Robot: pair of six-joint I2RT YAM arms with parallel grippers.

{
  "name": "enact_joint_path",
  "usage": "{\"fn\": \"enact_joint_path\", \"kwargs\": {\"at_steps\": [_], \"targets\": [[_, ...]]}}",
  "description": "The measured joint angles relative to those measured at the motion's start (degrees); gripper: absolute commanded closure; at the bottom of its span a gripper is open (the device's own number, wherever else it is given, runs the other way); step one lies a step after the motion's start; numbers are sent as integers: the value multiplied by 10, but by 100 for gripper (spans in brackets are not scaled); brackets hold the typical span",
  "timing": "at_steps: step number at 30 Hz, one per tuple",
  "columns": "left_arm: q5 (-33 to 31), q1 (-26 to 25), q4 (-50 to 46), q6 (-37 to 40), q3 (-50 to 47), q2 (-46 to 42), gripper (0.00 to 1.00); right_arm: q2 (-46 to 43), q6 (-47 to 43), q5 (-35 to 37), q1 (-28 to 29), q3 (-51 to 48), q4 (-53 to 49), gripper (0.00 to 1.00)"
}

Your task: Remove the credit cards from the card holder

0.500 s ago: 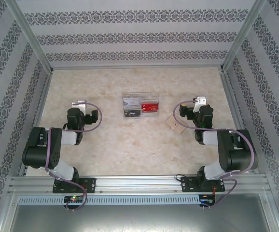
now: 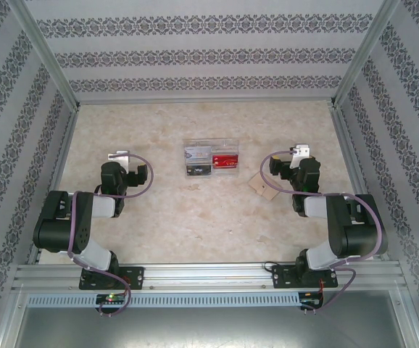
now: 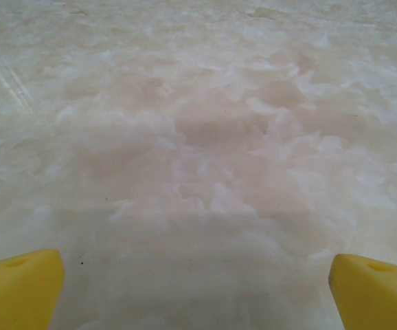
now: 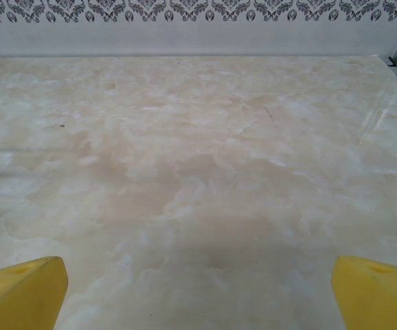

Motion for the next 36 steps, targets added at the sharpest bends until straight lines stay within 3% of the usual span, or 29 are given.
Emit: {"fn": "enact_joint_path", "kwargs": {"at_steps": [9, 14, 19, 22, 25, 31, 36], "targets": [[-1, 0, -37, 0, 14, -9, 0, 0, 1, 2, 0, 0, 0, 2], [-44, 0, -216, -19, 128, -90, 1, -62, 14, 37, 0, 0, -52, 2], [-88, 0, -417, -107, 274, -159, 1, -179, 112, 103, -1, 50, -210, 2], [-84, 1, -534, -163, 351, -162, 0, -230, 170, 97, -8, 83, -276, 2], [-58, 1, -611, -207, 369, -165, 1, -255, 218, 70, -12, 98, -332, 2], [10, -3, -693, -266, 342, -175, 0, -168, 245, -3, 5, 185, -504, 2], [44, -25, -718, -291, 334, -191, 0, -64, 250, -58, 29, 223, -581, 2]]}}
